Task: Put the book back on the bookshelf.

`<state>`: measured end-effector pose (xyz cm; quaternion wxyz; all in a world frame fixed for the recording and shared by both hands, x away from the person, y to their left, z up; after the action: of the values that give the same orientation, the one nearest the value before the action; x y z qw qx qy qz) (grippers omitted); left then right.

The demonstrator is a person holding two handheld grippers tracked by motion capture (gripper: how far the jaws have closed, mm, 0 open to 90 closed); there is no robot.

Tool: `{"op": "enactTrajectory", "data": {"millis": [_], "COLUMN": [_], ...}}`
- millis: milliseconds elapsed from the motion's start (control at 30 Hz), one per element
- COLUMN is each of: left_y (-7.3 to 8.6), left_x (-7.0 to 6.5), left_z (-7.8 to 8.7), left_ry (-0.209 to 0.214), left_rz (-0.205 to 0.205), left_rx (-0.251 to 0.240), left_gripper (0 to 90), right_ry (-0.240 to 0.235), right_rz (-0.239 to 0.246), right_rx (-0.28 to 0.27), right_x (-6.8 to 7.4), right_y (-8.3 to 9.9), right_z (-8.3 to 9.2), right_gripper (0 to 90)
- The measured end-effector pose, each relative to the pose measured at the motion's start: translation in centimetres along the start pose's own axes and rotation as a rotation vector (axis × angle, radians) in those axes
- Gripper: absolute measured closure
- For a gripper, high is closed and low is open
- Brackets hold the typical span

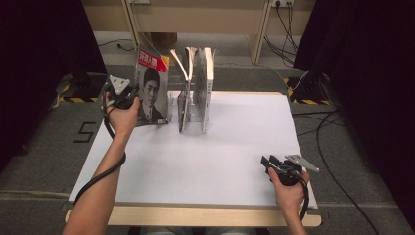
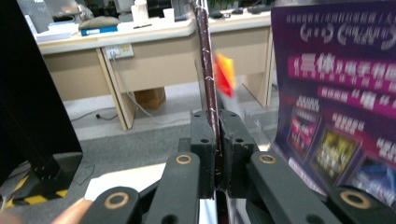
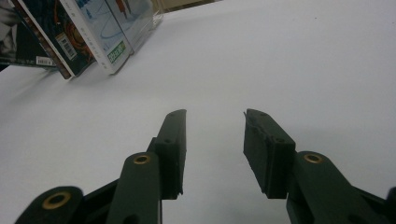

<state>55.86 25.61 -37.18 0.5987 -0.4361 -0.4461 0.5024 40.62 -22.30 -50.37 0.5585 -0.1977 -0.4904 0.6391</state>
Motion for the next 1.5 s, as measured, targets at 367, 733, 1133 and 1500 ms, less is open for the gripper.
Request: {"op": "enactTrajectory", "data": {"millis": [367, 733, 1133, 1500], "left_y": [2.0, 4.1, 6.7, 6.0], "left_x": [0.3, 1.0, 2.4, 3.2], "left_z": [1.8, 4.1, 6.0, 4.9], "left_ry": [0.014, -0.001, 0.049, 0.129], "left_rz": [-0.032, 0.040, 0.205, 0.255], "left_rx": [0.009, 0.083, 0.129, 0.025], "left_gripper": [83.9, 82.4, 77.1, 66.4], "right_ry": [-0.004, -0.005, -0.001, -0.004], "right_rz": [0.003, -0.001, -0.001, -0.013], "right_rx": [-0.001, 0.004, 0.007, 0.017], "right_x": [0.1, 0.1, 0.1, 0.0], "right_y": [0.0, 0.0, 0.0, 0.2], "right_z": [0.1, 0.1, 0.1, -0.1], "right_gripper": [60.0, 59.9, 59.7, 59.1]}}
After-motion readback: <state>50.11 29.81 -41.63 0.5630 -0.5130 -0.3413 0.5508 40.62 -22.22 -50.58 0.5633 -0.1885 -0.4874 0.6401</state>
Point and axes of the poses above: each handheld gripper's, and its own axes: z roughly backward along the jaws, y roughly out of its underside, x roughly to its left, the point moved 6 cm from there along -z, roughly forward along the jaws, and after that the axes turned 2 degrees about -y, right-handed, at the moved point
